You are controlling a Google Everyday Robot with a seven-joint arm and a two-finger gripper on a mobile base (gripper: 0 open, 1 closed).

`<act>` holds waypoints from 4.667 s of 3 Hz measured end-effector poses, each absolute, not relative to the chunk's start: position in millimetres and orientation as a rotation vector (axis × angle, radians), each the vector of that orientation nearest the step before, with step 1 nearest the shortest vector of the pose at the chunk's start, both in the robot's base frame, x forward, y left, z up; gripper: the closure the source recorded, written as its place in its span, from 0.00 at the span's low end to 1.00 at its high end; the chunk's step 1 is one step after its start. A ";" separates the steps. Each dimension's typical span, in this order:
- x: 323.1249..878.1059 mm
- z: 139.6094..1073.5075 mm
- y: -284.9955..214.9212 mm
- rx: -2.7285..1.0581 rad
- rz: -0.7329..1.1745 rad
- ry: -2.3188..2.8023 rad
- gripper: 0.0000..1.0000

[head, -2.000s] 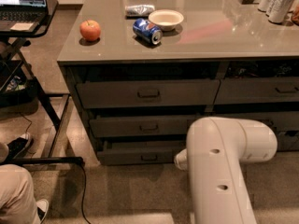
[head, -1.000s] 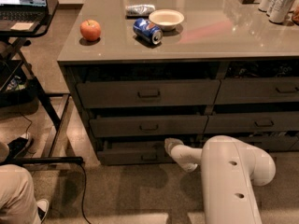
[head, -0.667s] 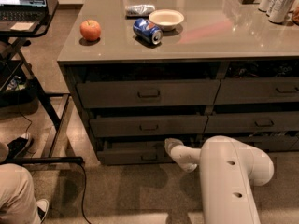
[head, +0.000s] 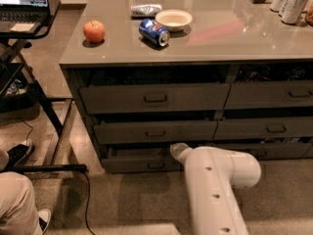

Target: Open bottom drawer

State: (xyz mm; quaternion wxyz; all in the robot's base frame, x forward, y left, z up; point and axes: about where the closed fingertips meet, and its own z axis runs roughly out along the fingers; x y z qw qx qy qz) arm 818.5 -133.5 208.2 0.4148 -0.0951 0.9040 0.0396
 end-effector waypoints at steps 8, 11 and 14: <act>761.6 146.6 -181.4 -0.720 0.051 2.703 0.60; 722.8 140.9 -188.8 -1.012 0.187 2.794 0.00; 696.3 143.1 -193.8 -1.251 0.344 2.791 0.00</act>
Offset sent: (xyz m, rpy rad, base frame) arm 0.0436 -0.0272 -0.0518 -0.0481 0.1647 0.0542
